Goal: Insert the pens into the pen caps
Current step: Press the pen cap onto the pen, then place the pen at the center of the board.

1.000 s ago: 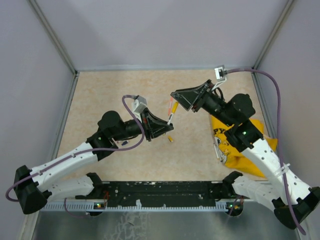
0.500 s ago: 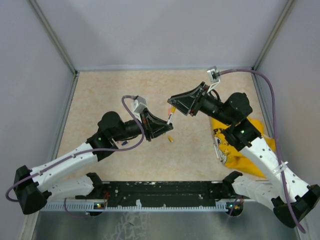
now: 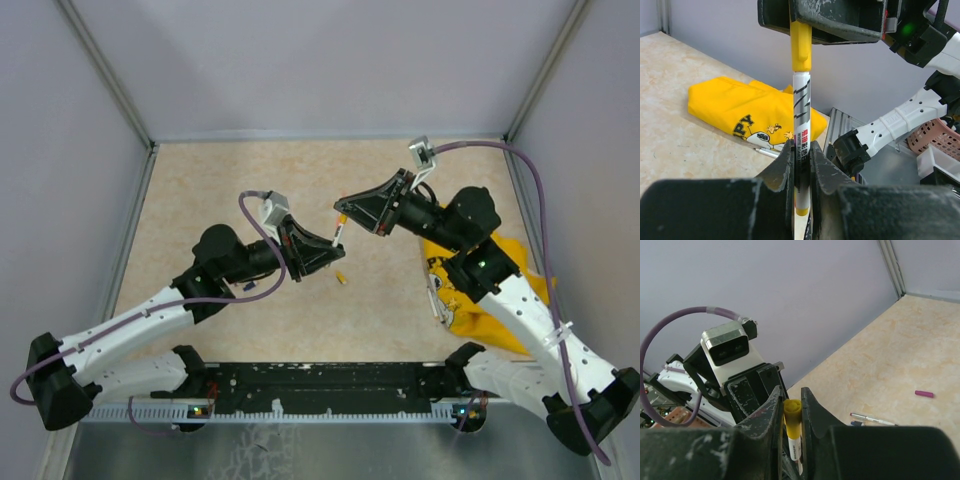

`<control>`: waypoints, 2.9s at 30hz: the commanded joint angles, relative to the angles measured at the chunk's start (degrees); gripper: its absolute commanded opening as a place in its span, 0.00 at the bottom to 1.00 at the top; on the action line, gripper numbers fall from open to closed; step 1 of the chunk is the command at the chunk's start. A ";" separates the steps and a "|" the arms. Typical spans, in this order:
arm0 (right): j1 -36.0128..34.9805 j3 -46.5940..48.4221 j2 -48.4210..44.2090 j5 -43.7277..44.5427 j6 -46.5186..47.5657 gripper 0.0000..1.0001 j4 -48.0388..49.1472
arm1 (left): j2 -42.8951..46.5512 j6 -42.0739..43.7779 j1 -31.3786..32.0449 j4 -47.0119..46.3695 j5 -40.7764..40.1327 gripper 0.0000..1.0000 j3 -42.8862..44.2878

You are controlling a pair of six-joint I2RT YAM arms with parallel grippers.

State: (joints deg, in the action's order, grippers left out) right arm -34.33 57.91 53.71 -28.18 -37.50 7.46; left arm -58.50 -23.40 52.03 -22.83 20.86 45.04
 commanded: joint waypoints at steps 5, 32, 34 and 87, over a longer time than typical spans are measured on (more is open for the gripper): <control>0.13 -1.98 0.16 -2.18 2.30 0.03 3.69 | 0.11 -1.31 0.33 -5.08 -2.46 0.00 0.50; -11.70 -19.80 -4.92 1.60 5.04 0.00 -4.14 | -2.26 2.61 0.57 -15.51 -2.84 0.00 10.92; -11.99 -22.21 -5.82 2.15 4.60 0.00 -3.55 | -2.60 2.92 0.58 -15.34 -3.22 0.00 11.63; -11.90 -20.22 -12.04 47.24 8.27 0.39 -13.00 | 14.02 10.30 0.56 14.85 -1.50 0.00 -4.79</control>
State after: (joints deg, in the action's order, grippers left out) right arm -45.71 37.15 38.33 12.19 -27.73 -7.14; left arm -44.77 -14.66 52.62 -12.67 21.61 39.72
